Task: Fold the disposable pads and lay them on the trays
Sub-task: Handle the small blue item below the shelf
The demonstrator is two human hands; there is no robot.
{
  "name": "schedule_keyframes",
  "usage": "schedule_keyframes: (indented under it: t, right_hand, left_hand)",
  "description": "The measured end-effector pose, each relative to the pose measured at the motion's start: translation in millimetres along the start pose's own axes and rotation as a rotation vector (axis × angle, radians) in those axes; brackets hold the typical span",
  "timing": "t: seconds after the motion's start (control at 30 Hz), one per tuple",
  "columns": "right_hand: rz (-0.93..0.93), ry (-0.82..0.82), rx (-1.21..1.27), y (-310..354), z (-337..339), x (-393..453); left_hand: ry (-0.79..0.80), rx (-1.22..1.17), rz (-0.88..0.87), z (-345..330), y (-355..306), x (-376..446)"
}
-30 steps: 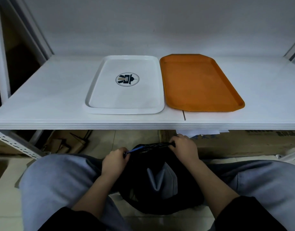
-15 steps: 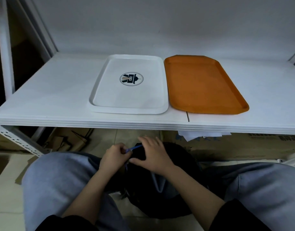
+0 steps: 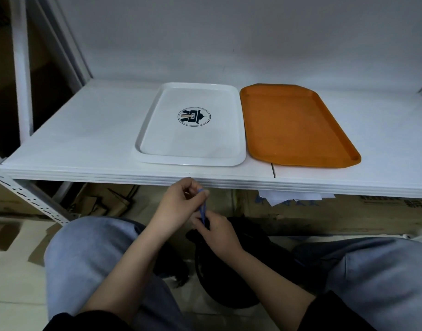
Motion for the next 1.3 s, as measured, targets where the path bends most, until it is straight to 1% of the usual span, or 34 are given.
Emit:
schedule_keyframes:
  t: [0.07, 0.13, 0.23, 0.3, 0.37, 0.47, 0.57, 0.67, 0.77, 0.9, 0.97, 1.03, 1.07, 1.13, 1.17, 1.2, 1.23, 1.27, 1.3]
  right_hand:
    - [-0.026, 0.011, -0.008, -3.1, 3.5, -2.5]
    - [-0.014, 0.024, -0.052, -6.0, 7.3, -4.8]
    - [0.021, 0.065, -0.138, -10.5, 10.9, -8.2]
    - [0.016, 0.088, -0.169, -15.6, 11.1, -9.2]
    - [0.022, 0.077, -0.190, -19.0, 13.3, -9.2]
    - [0.080, 0.062, -0.232, -16.4, 19.3, -9.8]
    - [0.122, 0.060, -0.255, -17.0, 22.5, -9.9]
    - [0.105, 0.041, -0.194, -26.3, 23.3, -8.8]
    - [0.093, 0.067, -0.236, -33.3, 21.0, -8.8]
    - [0.084, 0.039, -0.333, -33.9, 24.0, -8.7]
    - [0.064, 0.028, -0.366, -35.7, 24.3, -8.2]
    - [0.028, 0.067, -0.386, -38.8, 25.2, -9.3]
    - [0.007, 0.116, -0.376, -38.9, 26.3, -10.8]
    - [-0.019, 0.178, -0.267, -36.9, 34.6, -14.7]
    - [-0.021, 0.159, -0.195, -37.5, 42.7, -17.4]
    - [-0.017, 0.088, -0.139, -38.9, 52.7, -18.3]
    - [-0.037, -0.024, -0.111, -43.7, 64.8, -18.9]
    - [-0.099, -0.135, -0.112, -53.4, 76.5, -19.2]
    - [-0.204, -0.225, -0.157, -65.9, 88.0, -19.6]
  left_hand:
    - [-0.026, -0.021, -0.046, 1.4, -15.3, -3.7]
    - [-0.030, -0.117, -0.085, 1.2, -31.6, -9.3]
    - [0.035, -0.302, -0.106, -3.2, -50.9, -18.4]
    - [0.052, -0.371, -0.118, -5.3, -58.1, -21.9]
    - [0.030, -0.383, -0.156, -5.3, -63.5, -23.5]
    - [0.001, -0.383, -0.199, -3.7, -69.1, -23.0]
    - [0.013, -0.368, -0.224, -4.9, -71.5, -22.4]
    - [0.012, -0.357, -0.195, -7.4, -65.9, -20.7]
    - [0.003, -0.340, -0.176, -7.9, -62.5, -19.5]
    - [-0.041, -0.332, -0.222, -7.2, -65.7, -20.1]
    - [-0.062, -0.339, -0.219, -8.0, -62.4, -20.3]
    - [-0.087, -0.344, -0.195, -9.6, -55.6, -20.2]
    - [-0.106, -0.348, -0.179, -9.9, -51.6, -20.0]
    - [-0.138, -0.368, -0.154, -9.9, -45.5, -18.9]
    - [-0.148, -0.380, -0.146, -10.6, -43.8, -18.3]
    - [-0.160, -0.390, -0.144, -9.7, -43.0, -18.1]
    - [-0.168, -0.399, -0.145, -8.6, -42.9, -18.1]
    - [-0.171, -0.405, -0.150, -7.7, -43.3, -18.2]
    - [-0.170, -0.406, -0.157, -6.8, -44.2, -18.7]
Point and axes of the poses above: each hand's wrist, its own x-axis towards the middle knuckle, its own z-axis out of the back of the hand, y = z × x, the point moved 5 cm from there along x, towards the middle knuckle, and after that the axes turned 2 degrees about x, right-handed, at the moved point
